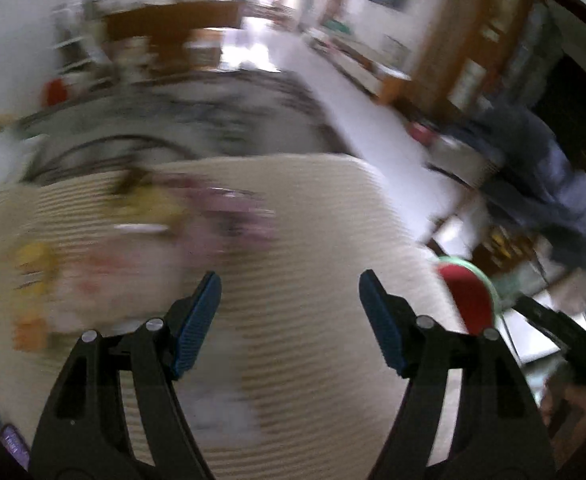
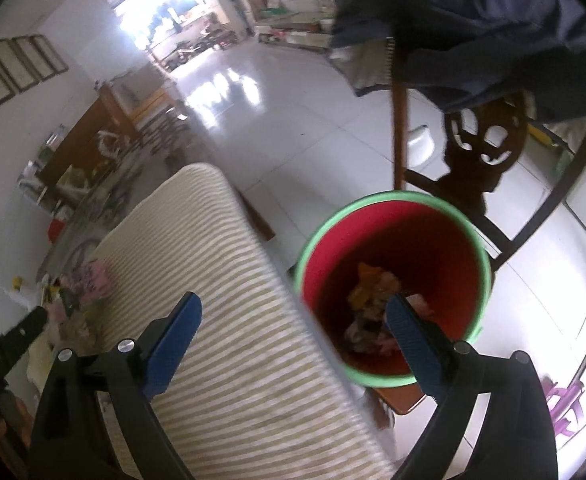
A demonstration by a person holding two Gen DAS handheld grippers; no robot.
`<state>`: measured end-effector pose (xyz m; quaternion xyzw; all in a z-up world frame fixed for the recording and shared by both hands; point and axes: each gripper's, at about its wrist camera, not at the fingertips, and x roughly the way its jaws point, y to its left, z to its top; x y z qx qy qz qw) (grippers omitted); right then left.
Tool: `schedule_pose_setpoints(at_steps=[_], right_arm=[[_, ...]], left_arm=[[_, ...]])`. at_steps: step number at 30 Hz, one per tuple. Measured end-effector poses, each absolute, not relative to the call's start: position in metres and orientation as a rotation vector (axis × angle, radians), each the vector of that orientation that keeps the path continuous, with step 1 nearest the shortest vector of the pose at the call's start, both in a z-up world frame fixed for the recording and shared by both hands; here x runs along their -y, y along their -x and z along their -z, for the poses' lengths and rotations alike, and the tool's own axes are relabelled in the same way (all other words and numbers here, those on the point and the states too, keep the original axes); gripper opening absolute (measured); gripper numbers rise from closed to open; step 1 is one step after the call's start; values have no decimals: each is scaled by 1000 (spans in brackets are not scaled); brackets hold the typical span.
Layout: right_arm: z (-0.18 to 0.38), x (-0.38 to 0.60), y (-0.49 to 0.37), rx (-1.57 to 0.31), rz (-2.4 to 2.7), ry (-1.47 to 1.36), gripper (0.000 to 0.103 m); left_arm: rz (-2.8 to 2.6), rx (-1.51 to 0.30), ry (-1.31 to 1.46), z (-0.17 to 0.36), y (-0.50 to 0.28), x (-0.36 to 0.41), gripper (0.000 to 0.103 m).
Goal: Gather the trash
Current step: 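Grasp the yellow iced-tea carton with the left tool while the right tool grasps crumpled paper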
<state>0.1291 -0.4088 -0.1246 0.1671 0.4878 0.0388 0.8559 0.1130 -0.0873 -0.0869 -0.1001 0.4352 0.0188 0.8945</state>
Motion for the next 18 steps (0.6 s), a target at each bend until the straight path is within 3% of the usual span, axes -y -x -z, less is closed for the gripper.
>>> schedule_pose_setpoints(at_steps=[10,18], right_arm=[[128,290,-106,-1061,-213,-258,90],[121,198,-80,-1053,-353,-135,90]], left_arm=[[-386,-943,360,115,-56,-96,69],[-367,-1021,380,147,-61,-147,69]])
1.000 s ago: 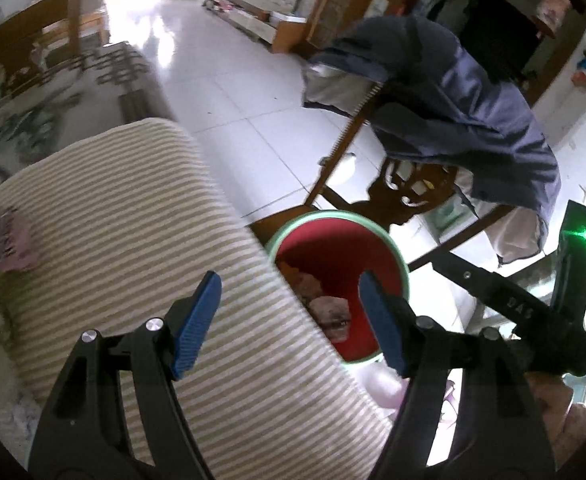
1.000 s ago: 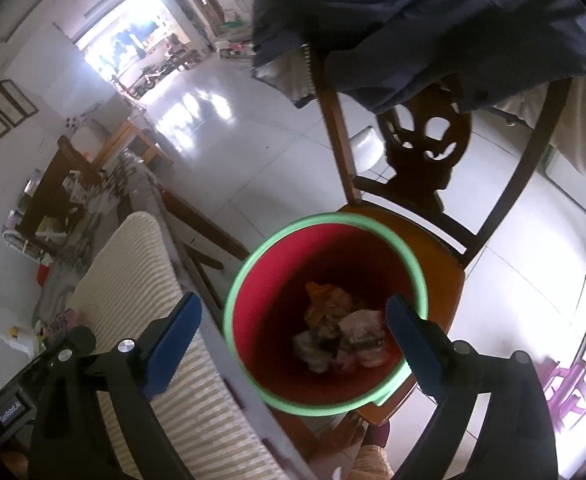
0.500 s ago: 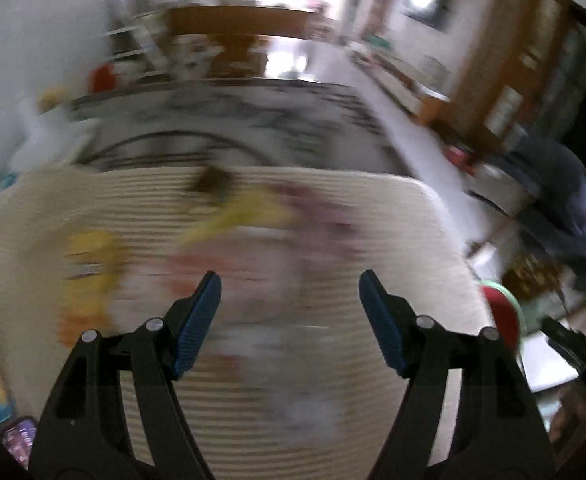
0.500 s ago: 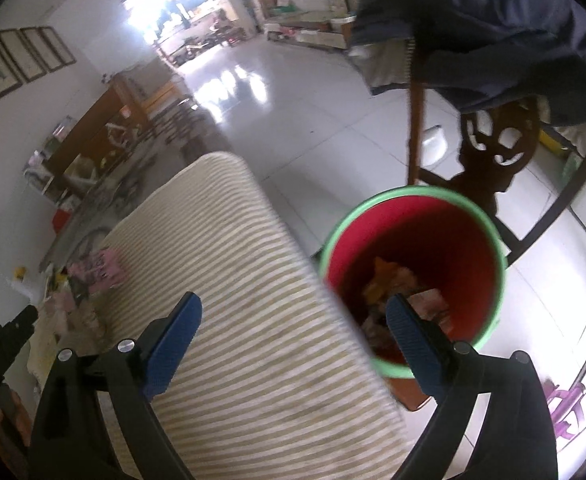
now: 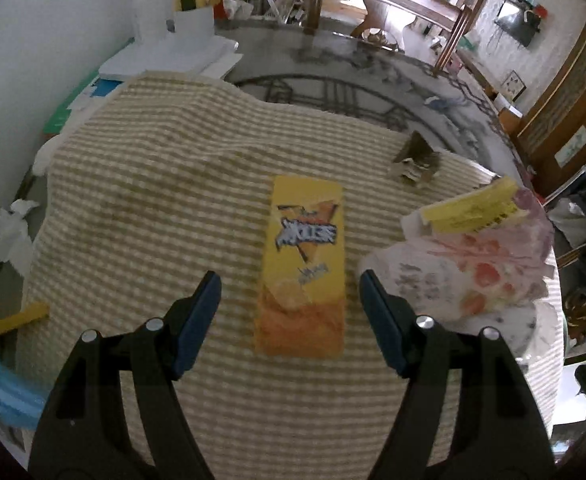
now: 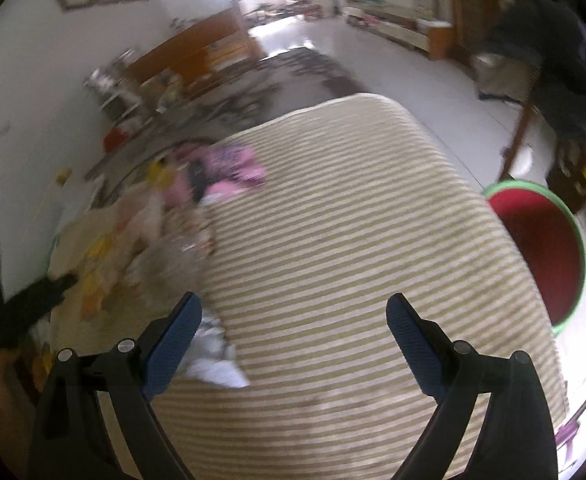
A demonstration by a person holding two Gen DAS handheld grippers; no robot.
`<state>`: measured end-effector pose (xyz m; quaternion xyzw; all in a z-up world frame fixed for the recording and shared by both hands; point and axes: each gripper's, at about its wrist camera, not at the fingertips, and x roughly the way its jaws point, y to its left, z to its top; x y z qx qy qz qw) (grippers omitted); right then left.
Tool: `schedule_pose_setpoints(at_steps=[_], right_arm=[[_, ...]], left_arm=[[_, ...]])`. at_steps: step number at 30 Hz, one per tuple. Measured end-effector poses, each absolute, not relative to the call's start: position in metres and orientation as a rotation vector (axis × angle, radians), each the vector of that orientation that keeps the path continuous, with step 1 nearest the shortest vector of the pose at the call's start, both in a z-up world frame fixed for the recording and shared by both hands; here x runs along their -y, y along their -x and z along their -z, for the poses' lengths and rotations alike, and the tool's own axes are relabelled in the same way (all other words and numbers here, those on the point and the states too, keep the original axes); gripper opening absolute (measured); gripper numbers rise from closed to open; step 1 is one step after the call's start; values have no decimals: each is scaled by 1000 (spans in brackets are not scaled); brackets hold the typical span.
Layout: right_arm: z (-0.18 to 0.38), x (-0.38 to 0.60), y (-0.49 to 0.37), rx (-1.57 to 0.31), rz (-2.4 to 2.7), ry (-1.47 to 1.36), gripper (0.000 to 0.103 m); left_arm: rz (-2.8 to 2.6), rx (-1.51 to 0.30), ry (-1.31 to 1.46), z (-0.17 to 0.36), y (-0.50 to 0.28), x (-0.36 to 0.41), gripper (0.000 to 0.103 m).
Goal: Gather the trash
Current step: 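Grasp the yellow iced-tea carton with the left tool while the right tool grasps crumpled paper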
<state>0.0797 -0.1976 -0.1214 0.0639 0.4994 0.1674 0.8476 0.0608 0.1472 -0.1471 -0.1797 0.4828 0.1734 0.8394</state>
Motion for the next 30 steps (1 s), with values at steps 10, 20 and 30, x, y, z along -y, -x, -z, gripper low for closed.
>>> schedule_pose_setpoints(at_steps=[10,20,30], right_arm=[[115,148,-116,-1161,-514,-394,90],[107,70,-143,-1152,-598,-10,90],[152,47,-186,-1365,-733,-283,80]], left_arm=[[-313,-1077,437,181,-99,-170,70],[-250,-1119,472,191,-101,-163,72],[-233,-1123,499,199,-89,-170,66]])
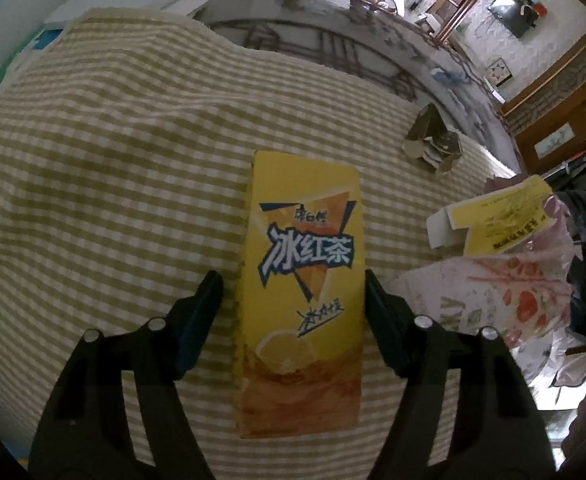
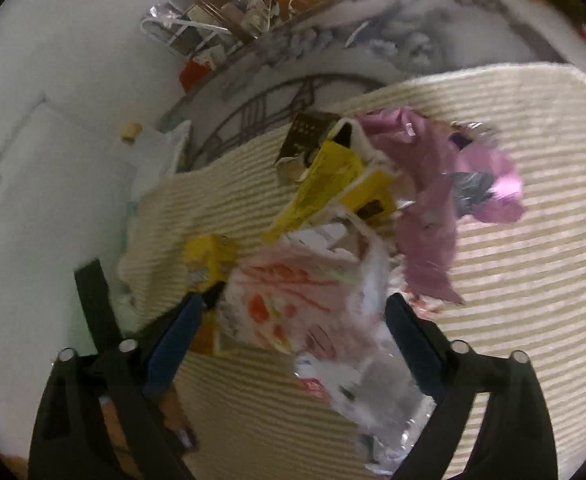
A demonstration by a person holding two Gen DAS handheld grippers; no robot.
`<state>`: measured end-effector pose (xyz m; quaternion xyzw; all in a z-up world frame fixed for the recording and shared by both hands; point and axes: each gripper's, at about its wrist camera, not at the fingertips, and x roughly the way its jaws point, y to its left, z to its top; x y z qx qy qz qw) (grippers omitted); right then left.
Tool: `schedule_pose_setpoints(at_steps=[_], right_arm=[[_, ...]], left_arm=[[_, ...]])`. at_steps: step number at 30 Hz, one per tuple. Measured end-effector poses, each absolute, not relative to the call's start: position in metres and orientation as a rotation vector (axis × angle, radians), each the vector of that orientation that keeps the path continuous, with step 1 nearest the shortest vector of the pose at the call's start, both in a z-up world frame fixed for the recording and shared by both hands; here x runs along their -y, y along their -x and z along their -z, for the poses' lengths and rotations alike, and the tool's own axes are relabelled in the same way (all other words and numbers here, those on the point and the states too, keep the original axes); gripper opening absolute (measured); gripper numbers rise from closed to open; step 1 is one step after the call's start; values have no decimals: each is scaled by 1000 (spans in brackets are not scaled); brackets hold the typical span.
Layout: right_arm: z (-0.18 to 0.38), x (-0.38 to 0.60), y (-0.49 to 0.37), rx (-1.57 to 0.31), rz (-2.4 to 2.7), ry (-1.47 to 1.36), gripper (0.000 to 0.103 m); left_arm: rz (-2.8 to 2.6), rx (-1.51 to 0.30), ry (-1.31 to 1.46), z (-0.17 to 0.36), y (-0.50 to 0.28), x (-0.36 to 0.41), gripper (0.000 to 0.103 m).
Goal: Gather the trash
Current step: 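Grasp the yellow iced-tea carton with the left tool while the right tool grasps crumpled paper, then carry the yellow carton and crumpled paper toward the red bin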
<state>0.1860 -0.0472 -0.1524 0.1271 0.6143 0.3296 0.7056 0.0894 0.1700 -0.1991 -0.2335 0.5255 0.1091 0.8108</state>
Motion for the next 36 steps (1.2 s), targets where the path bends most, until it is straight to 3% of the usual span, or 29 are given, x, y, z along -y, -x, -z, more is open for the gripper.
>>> schedule_pose_setpoints(at_steps=[3,5,7,23,36], right_arm=[[156,38,-188,-1386,-774,-277,78],[158,37,-189,-1399,-796,-315,70],[161,33,-189,-1413,-816,-341,42],[82,98,-139,-1084,-770,-337,39],[58,152,-88,-891,-626,-305,39]], left_arm=[[-215,-1120,501,198,-87,-167,61],[-214,-1115,497,198,-86,-166,61],[-215,-1110,505,198,-84,-167,61],[-233,-1106,466,195,-78,-156,60],[-147,-929,385,117,-54,-110,60]])
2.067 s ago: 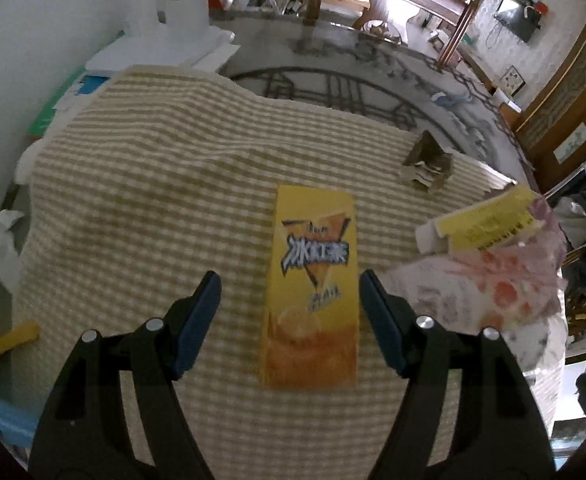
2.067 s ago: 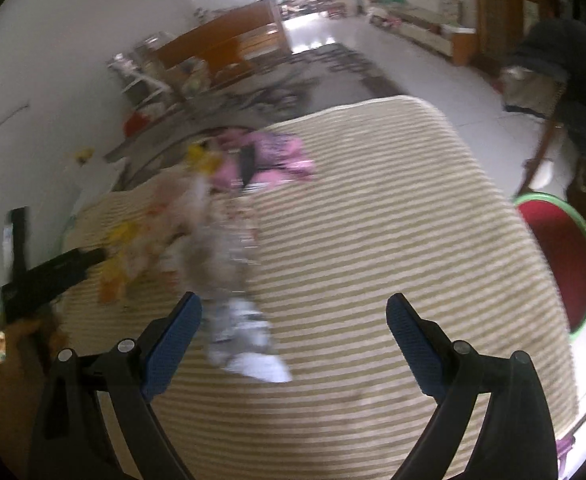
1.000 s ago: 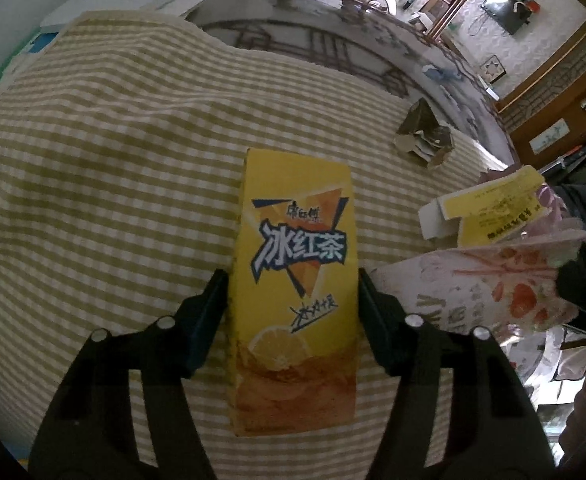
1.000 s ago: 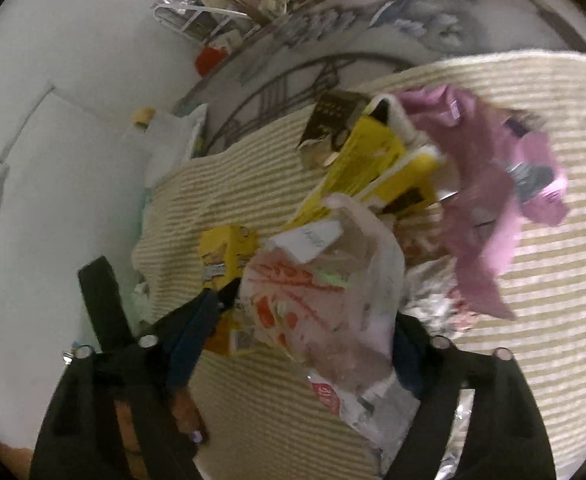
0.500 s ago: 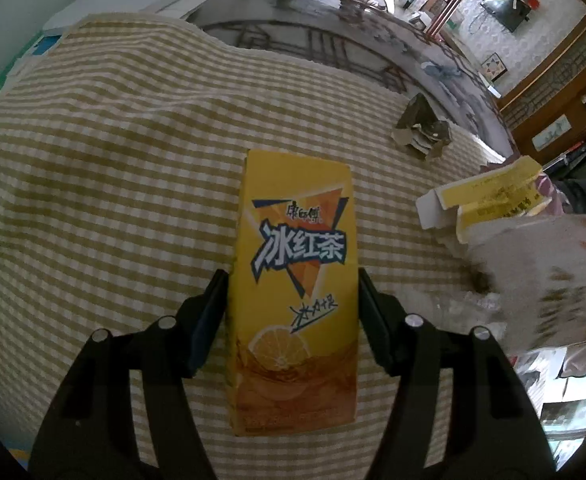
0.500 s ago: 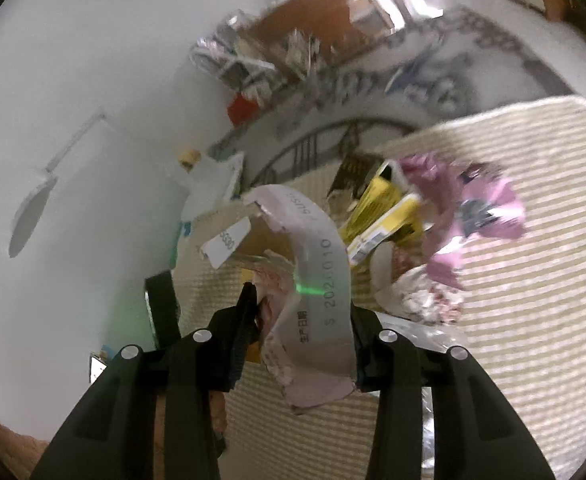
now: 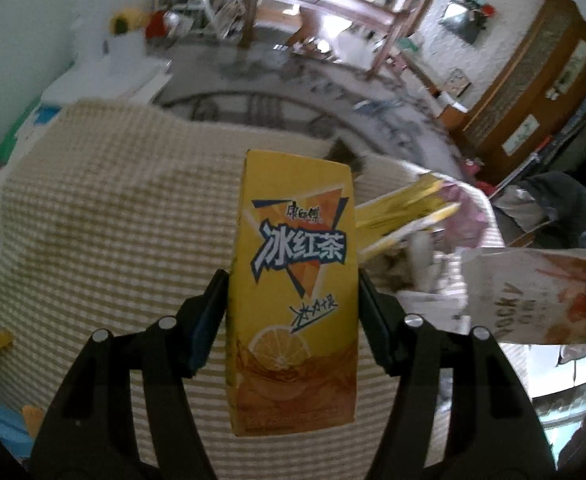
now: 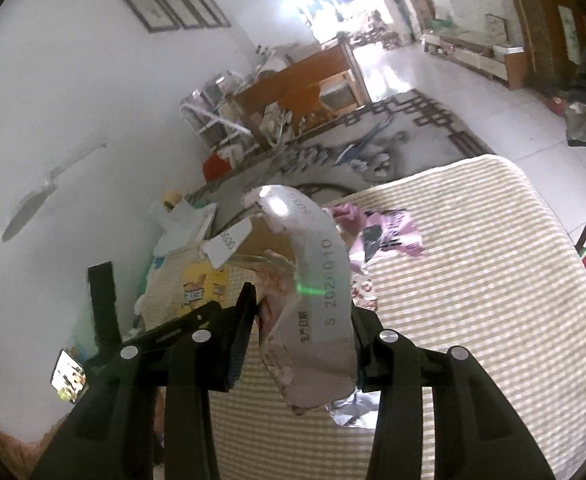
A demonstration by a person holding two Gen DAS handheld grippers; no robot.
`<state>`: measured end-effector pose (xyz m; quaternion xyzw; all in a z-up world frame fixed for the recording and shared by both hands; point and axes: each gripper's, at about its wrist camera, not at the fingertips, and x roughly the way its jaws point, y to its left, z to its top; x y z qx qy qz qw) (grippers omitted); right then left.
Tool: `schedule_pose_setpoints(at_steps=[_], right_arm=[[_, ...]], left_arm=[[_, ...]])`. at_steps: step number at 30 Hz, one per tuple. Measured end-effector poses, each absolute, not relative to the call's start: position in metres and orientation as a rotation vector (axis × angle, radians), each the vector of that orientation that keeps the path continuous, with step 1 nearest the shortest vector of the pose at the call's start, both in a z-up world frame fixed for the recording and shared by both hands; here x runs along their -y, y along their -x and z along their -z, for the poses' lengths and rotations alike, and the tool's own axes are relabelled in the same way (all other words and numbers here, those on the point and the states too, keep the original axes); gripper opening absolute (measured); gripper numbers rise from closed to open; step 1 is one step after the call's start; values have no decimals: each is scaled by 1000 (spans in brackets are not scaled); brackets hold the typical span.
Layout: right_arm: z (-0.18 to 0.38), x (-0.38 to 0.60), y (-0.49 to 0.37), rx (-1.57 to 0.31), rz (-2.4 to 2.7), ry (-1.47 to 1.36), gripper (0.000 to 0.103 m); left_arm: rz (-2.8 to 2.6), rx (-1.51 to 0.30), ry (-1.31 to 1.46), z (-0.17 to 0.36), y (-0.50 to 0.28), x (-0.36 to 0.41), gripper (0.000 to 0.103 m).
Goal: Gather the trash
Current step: 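Carry the yellow carton and crumpled paper toward the red bin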
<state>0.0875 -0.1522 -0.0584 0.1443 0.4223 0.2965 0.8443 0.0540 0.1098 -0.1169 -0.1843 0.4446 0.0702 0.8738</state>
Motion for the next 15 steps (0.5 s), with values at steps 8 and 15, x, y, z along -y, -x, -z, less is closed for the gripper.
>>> schedule_pose_setpoints(at_steps=[8,15], right_arm=[[60,180,-81,-877,-563,-345,39],[58,196,-81,-852,-527,-361,39]], left_arm=[[-67,-876,343,88,-48,-74,60],[-29,-858,321,78,-49,-56,60]])
